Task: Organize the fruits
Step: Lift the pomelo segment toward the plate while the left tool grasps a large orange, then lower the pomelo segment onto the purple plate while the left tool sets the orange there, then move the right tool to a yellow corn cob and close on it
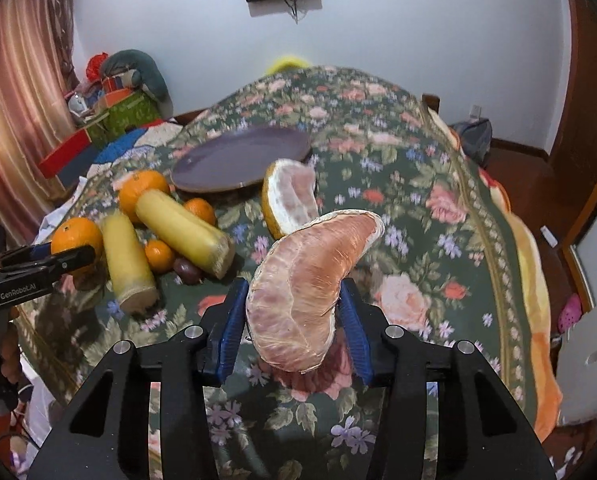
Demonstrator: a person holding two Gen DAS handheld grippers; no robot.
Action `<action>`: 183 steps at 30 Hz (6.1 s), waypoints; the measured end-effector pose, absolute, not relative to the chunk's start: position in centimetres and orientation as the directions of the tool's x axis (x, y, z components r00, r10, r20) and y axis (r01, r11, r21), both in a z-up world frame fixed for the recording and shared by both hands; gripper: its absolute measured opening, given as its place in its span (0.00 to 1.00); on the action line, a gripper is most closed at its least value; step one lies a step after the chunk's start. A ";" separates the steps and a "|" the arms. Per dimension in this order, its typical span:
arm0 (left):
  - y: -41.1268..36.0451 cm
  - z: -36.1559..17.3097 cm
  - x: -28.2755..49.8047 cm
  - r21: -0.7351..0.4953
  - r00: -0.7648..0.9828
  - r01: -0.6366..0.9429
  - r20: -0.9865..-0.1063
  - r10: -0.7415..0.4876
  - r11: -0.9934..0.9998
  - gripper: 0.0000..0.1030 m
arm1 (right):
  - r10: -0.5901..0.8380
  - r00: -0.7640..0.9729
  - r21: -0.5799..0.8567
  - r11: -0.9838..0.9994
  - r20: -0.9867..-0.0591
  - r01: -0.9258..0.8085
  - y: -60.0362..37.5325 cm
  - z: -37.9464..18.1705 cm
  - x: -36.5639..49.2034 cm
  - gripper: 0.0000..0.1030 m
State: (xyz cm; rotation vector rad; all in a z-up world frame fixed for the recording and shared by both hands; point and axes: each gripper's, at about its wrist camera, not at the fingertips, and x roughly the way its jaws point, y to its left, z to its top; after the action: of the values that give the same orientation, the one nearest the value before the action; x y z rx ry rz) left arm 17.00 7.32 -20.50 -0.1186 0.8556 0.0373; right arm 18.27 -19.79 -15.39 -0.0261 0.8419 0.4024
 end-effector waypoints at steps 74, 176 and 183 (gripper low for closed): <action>6.0 -18.1 32.0 -0.091 0.685 -0.014 -0.726 -0.057 0.996 0.62 | 0.301 0.456 0.074 0.889 -0.837 -0.452 -17.8 -20.7 35.5 0.40; 2.4 -22.5 20.5 -0.207 0.525 -0.085 -0.841 -0.133 0.975 0.87 | 0.419 0.440 0.100 0.805 -0.794 -0.584 -14.2 -16.6 22.8 0.58; 2.8 -23.0 20.3 -0.232 0.541 -0.091 -0.828 -0.147 0.968 0.92 | 0.437 0.402 0.112 0.777 -0.804 -0.620 -12.7 -17.7 23.5 0.58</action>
State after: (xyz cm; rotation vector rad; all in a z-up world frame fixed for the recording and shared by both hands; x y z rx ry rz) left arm 20.30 2.80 -22.99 -0.2604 1.0020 -0.0338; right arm 23.55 -12.75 -17.69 -0.2177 0.9430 0.6742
